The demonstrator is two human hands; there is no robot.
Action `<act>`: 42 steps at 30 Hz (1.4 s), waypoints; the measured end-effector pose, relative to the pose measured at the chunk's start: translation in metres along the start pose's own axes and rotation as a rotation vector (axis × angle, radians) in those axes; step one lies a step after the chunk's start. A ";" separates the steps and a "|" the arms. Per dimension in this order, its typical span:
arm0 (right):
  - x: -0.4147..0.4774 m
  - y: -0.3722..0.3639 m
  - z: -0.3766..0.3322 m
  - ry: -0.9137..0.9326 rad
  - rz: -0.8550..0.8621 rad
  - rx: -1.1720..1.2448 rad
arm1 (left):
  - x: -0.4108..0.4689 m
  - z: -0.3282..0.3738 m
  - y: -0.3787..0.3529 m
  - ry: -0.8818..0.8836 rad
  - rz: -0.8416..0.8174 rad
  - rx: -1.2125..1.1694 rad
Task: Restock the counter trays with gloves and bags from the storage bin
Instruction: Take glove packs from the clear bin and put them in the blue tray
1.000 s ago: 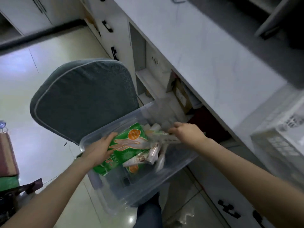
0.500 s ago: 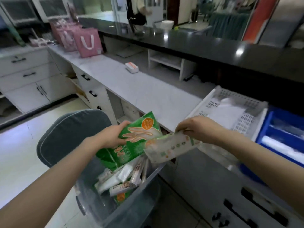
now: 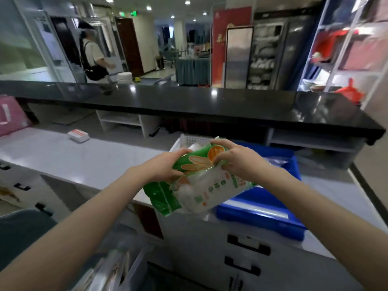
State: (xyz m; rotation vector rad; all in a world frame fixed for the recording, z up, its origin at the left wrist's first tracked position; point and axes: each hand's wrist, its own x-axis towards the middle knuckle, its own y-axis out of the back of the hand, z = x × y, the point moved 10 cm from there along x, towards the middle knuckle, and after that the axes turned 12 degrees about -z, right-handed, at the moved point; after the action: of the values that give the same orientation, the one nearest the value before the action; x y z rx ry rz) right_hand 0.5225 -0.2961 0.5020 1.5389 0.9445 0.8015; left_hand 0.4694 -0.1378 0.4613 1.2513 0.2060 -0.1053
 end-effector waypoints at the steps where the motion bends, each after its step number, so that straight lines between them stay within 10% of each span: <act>1: -0.001 0.002 0.012 -0.029 0.004 0.001 | 0.011 0.006 0.000 -0.009 0.000 -0.019; 19: 0.073 -0.014 0.214 -0.392 -0.085 0.262 | 0.218 -0.078 -0.007 -0.029 -0.099 -0.323; 26: 0.063 -0.013 0.295 -0.572 -0.014 0.330 | 0.267 -0.131 -0.044 0.163 -0.195 0.017; 32: 0.031 -0.008 0.332 -0.696 0.065 0.297 | 0.297 -0.034 -0.027 -0.109 0.082 0.005; 42: -0.002 0.006 0.370 -0.731 0.202 0.104 | 0.360 0.117 -0.124 -0.310 -0.216 0.056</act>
State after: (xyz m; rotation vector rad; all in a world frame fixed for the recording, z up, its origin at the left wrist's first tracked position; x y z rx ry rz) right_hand 0.8478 -0.4634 0.4476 1.8441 0.2956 0.2713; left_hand 0.8088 -0.2759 0.3041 1.2480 0.0690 -0.4908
